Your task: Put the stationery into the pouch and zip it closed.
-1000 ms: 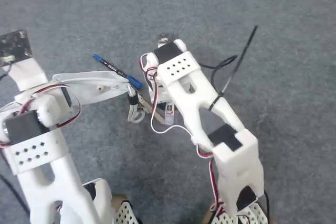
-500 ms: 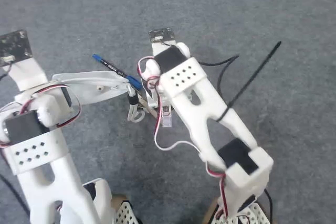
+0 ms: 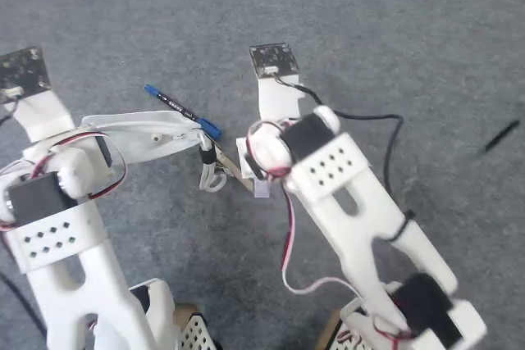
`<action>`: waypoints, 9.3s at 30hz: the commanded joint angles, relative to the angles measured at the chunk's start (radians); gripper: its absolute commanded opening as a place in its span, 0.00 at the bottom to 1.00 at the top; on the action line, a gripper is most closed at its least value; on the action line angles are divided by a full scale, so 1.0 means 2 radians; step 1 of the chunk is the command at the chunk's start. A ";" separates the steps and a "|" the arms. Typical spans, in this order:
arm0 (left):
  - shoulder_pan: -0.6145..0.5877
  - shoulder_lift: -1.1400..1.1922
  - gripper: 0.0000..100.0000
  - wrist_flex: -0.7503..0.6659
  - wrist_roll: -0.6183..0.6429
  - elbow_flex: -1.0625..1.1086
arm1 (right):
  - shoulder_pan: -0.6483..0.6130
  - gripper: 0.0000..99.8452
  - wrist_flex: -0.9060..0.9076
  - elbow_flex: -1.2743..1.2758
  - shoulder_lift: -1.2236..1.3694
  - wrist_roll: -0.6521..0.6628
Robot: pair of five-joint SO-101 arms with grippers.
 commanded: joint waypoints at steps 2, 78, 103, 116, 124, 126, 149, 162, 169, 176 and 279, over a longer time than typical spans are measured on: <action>-0.004 -0.005 0.01 -0.013 0.003 -0.005 | -0.003 0.01 -0.052 0.039 -0.080 0.011; -0.002 -0.005 0.01 -0.012 0.005 -0.004 | -0.117 0.01 -0.638 0.345 -0.387 0.187; -0.002 -0.005 0.01 -0.012 0.005 -0.004 | -0.148 0.01 -0.853 0.372 -0.175 0.189; -0.003 -0.005 0.01 -0.013 0.006 -0.004 | -0.138 0.01 -0.961 0.364 -0.065 0.227; -0.002 -0.005 0.01 -0.014 0.005 -0.004 | -0.152 0.01 -0.969 0.391 -0.058 0.258; -0.002 -0.005 0.01 -0.014 0.005 -0.004 | -0.153 0.01 -0.969 0.396 -0.058 0.258; -0.002 -0.005 0.01 -0.013 0.005 -0.004 | -0.154 0.15 -0.966 0.437 -0.119 0.257; -0.003 -0.005 0.01 -0.013 0.005 -0.004 | -0.168 0.15 -0.733 0.454 -0.313 0.211; -0.003 -0.005 0.01 -0.013 0.005 -0.004 | -0.166 0.15 -0.727 0.454 -0.310 0.211; -0.004 -0.005 0.01 -0.015 0.004 -0.009 | -0.141 0.15 -0.667 0.429 -0.309 0.209; -0.192 -0.080 0.01 -0.047 0.058 -0.007 | -0.041 0.01 -0.094 -0.427 0.570 0.241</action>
